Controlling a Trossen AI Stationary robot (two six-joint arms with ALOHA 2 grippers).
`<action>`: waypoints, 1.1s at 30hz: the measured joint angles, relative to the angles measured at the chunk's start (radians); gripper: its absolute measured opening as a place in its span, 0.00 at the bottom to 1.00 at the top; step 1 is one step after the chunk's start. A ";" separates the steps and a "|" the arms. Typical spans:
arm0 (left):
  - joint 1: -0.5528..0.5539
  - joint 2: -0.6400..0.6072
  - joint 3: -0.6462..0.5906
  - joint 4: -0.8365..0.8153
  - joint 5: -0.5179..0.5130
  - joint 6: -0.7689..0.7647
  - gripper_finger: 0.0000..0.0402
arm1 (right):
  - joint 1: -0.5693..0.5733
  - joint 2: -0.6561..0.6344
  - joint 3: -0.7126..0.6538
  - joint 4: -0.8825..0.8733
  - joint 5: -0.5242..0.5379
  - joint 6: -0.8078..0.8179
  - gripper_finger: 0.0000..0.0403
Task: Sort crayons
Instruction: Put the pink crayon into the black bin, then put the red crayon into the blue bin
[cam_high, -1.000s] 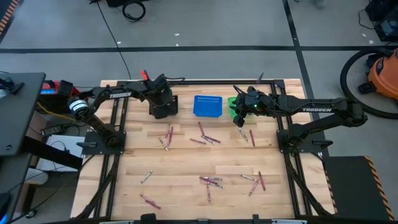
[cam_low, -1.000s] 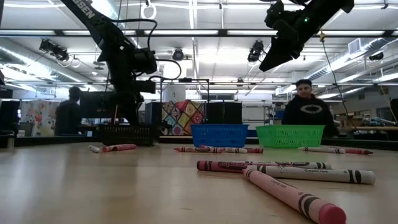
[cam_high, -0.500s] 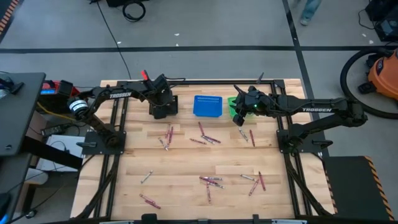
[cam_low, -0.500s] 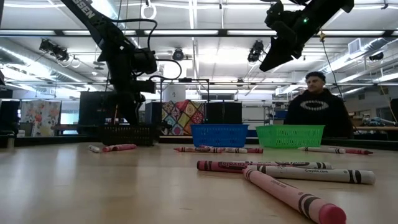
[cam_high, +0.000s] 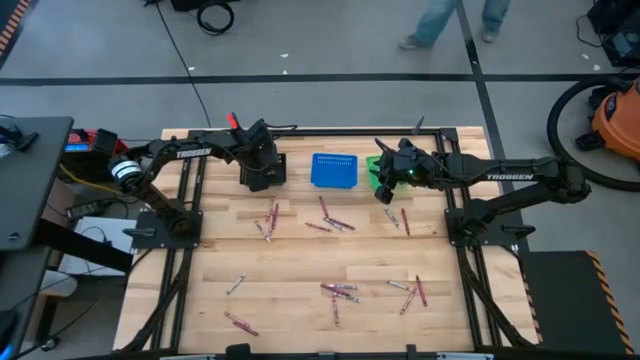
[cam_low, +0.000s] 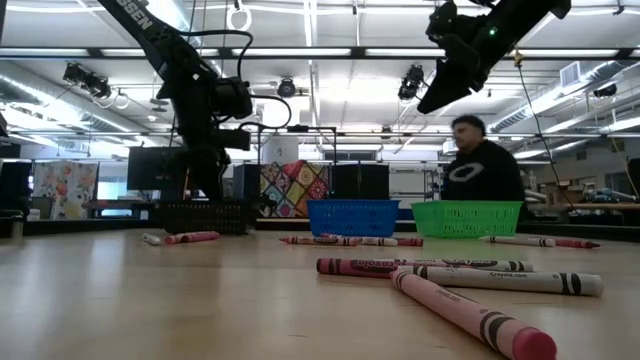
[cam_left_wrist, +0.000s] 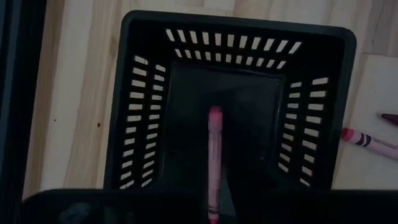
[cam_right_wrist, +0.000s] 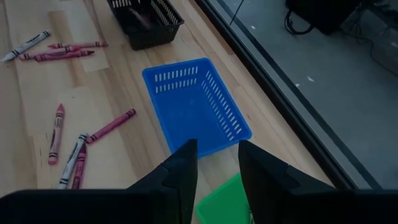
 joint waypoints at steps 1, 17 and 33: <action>0.000 0.000 0.000 0.000 0.000 0.000 0.21 | 0.003 0.000 0.000 0.000 0.000 0.000 0.31; -0.114 0.000 0.068 -0.002 -0.048 -0.038 0.33 | -0.027 0.014 0.000 0.204 -0.230 0.040 0.31; -0.362 -0.015 0.276 -0.373 -0.103 -0.139 0.31 | 0.001 0.332 0.001 0.374 -0.270 0.203 0.31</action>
